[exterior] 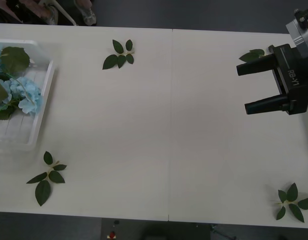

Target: Put the red flowers into the right box and the blue flowers into the left box

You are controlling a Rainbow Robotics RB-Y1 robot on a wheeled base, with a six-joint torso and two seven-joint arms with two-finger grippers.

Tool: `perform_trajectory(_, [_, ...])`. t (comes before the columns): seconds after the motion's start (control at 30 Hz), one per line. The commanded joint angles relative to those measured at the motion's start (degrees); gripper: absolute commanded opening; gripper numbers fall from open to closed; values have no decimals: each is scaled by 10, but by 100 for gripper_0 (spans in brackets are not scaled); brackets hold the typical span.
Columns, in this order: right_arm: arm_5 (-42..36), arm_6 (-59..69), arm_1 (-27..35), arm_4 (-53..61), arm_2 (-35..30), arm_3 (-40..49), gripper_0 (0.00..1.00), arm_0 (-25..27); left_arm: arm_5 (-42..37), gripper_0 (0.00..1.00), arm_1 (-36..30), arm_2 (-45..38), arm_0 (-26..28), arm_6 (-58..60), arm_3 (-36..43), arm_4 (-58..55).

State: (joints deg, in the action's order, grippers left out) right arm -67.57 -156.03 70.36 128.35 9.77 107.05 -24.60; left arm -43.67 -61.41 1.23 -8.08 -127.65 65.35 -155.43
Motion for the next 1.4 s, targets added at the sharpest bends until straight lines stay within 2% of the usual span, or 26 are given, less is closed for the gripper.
perform_trajectory(0.03, [-2,10,12,6,0,4,92,-16,3,100,-14,-7,-5,-30,6,-4])
perform_trajectory(0.23, [-3,10,14,6,-1,3,96,-17,-6,100,-17,-13,-21,-40,46,-2])
perform_trajectory(0.43, [-3,10,14,6,-1,3,99,-17,5,100,-24,-37,-35,-46,183,61])
perform_trajectory(0.53, [-3,10,14,6,-1,3,98,-17,26,100,-24,-38,-35,-44,248,123])
perform_trajectory(0.7, [-3,10,14,6,-1,3,99,-17,39,100,-27,-19,-30,-33,351,289])
perform_trajectory(0.77, [-3,10,14,6,-1,3,97,-17,46,100,-41,0,-26,-30,377,319])
perform_trajectory(0.87, [-3,10,14,6,-1,3,87,-17,87,100,-86,57,-33,-26,429,354])
perform_trajectory(0.9, [-3,10,14,6,-1,3,85,-17,105,100,-107,85,-45,-23,451,363])
perform_trajectory(1.03, [-3,10,14,6,-1,3,85,-17,145,100,-143,177,-112,-14,501,363])
perform_trajectory(1.27, [-3,10,14,6,-1,3,85,-17,211,100,-164,323,-239,-9,544,358])
perform_trajectory(1.4, [-3,10,14,6,-1,3,84,-17,237,100,-166,375,-285,-9,573,356])
